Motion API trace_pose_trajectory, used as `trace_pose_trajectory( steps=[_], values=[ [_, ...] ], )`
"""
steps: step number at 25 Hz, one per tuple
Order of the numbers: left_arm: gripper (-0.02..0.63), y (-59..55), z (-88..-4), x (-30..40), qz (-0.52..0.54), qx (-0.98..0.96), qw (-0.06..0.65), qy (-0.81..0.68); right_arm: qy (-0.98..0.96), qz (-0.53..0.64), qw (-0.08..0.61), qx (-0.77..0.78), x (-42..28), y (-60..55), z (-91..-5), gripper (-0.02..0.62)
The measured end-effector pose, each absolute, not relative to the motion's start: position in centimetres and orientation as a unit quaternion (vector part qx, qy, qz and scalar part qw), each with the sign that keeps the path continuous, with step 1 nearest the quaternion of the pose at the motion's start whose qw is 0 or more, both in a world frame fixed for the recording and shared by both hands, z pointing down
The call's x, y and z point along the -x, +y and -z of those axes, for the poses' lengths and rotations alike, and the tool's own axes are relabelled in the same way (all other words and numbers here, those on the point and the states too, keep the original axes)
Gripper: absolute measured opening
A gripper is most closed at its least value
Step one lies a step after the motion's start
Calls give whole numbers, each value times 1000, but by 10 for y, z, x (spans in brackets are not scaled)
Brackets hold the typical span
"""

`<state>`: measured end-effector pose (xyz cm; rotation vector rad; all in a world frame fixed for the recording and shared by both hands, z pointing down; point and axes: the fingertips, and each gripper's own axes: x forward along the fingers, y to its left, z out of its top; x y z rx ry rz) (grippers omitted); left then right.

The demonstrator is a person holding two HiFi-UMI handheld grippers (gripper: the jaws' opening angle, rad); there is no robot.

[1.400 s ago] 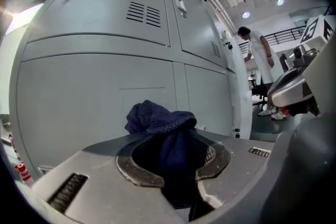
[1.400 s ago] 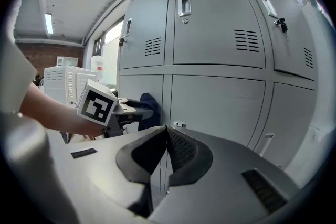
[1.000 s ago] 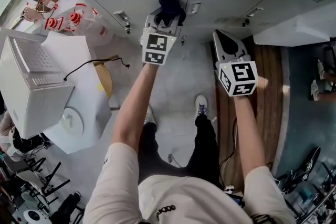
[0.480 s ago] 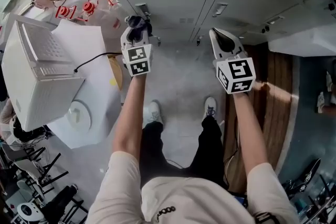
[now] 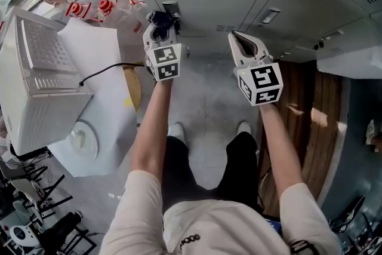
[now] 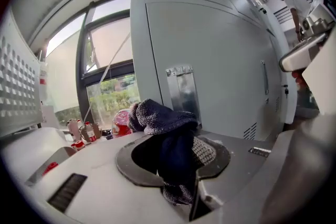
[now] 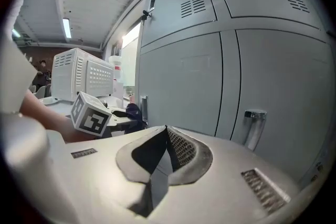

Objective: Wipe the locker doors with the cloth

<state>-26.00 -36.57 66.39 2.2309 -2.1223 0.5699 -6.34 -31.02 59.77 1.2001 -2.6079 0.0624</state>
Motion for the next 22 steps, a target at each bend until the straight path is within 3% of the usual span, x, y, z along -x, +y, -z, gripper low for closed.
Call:
trace_pose_trajectory(
  steps=[10, 22],
  values=[
    [118, -367, -664, 220, -181, -726, 20, -663, -890, -43, 137, -433, 18, -311, -616, 8],
    [115, -377, -668, 46, -176, -834, 14, -523, -863, -59, 158, -475, -68, -300, -612, 8]
  ],
)
